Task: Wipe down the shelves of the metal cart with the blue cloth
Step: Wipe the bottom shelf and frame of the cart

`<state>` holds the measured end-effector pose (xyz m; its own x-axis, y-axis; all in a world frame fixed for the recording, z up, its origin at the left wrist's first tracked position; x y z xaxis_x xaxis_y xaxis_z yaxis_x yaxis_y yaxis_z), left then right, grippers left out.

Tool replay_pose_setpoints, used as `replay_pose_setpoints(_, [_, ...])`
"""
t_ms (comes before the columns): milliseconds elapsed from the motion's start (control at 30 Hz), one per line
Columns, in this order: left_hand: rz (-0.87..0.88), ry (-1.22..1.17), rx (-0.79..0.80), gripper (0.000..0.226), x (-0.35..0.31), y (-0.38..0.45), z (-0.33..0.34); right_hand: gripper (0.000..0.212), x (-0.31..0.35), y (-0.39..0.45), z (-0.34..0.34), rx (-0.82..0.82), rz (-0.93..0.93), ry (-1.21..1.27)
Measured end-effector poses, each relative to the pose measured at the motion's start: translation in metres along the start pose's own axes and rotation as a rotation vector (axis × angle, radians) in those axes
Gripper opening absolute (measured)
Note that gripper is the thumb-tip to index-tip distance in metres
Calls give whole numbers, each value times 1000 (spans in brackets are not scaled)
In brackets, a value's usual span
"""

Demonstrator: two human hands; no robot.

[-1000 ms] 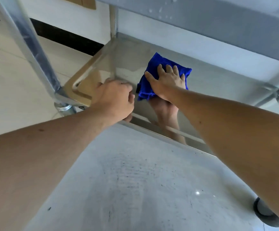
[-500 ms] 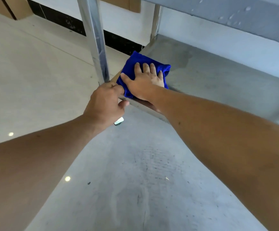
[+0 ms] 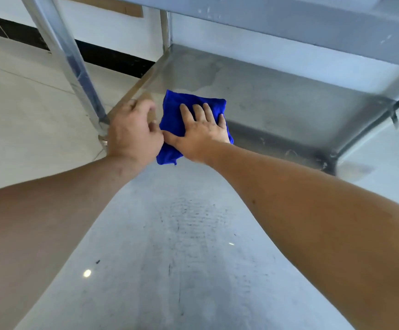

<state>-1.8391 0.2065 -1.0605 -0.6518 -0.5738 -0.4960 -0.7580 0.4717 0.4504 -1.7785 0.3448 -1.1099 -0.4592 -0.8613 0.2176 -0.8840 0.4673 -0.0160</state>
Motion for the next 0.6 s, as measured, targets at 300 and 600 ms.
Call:
replay_pose_setpoints(300, [117,-94,143,27,-83,-9,54,112,-103,-73,-23,-19,156,16])
replay_pose_setpoints(600, [363,-127,274,22,-180,-33,111,115,-200,-138,-39,-43,298,27])
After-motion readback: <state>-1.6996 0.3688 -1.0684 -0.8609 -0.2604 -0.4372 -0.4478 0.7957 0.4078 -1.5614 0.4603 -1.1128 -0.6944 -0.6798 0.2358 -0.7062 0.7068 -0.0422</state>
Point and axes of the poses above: each hand's wrist, its own y-axis towards the middle knuckle, its own z-axis out of the palm, x = y × z, the point moved 6 cm from there along y, towards the middle knuckle, and after that the axes turned 1 degree about x, right-handed, at the moved point
